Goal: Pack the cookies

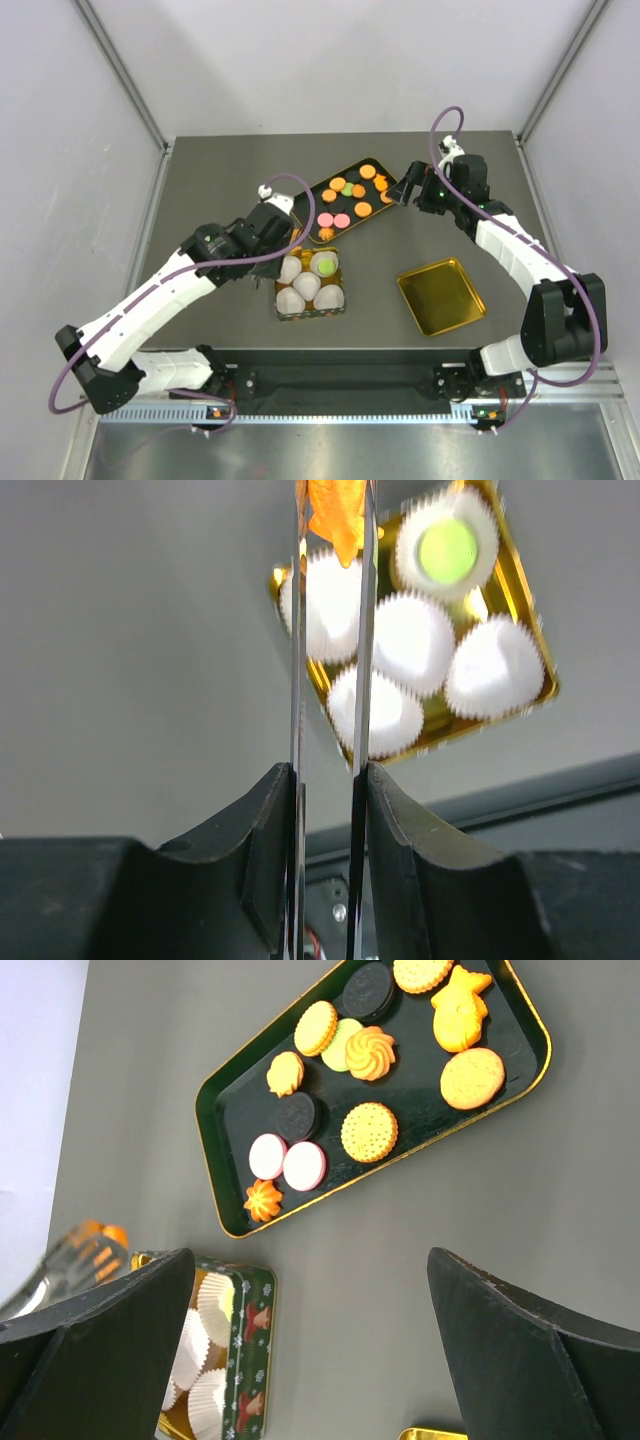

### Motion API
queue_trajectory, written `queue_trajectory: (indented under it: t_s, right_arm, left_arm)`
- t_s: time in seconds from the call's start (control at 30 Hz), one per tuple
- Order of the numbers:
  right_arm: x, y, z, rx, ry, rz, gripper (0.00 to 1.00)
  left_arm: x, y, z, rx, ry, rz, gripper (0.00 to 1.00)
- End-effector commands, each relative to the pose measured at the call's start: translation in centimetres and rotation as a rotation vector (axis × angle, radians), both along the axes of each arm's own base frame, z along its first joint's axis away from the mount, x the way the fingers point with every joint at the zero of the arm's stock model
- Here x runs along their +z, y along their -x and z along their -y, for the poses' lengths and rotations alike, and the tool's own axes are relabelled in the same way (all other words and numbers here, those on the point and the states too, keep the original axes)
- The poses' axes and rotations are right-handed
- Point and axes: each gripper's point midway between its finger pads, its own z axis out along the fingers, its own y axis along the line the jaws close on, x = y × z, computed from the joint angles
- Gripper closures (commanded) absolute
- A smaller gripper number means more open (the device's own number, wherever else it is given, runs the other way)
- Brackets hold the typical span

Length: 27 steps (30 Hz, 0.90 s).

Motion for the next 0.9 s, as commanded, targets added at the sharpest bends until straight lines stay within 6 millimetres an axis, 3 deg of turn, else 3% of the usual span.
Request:
queue_trajectory:
  t_s: [0.0, 0.3, 0.87]
  right_arm:
    - [2.5, -1.0, -0.5, 0.011, 0.004, 0.079, 0.00]
    - [2.2, -1.2, -0.5, 0.009, 0.007, 0.072, 0.00]
    - [2.2, -1.2, -0.5, 0.012, 0.005, 0.071, 0.00]
  left_arm:
    - [-0.8, 1.9, -1.3, 0.062, -0.020, -0.023, 0.72]
    - [-2.4, 4.1, -2.1, 0.071, -0.051, -0.066, 0.73]
    - [-4.2, 4.4, -1.5, 0.070, -0.038, -0.091, 0.73]
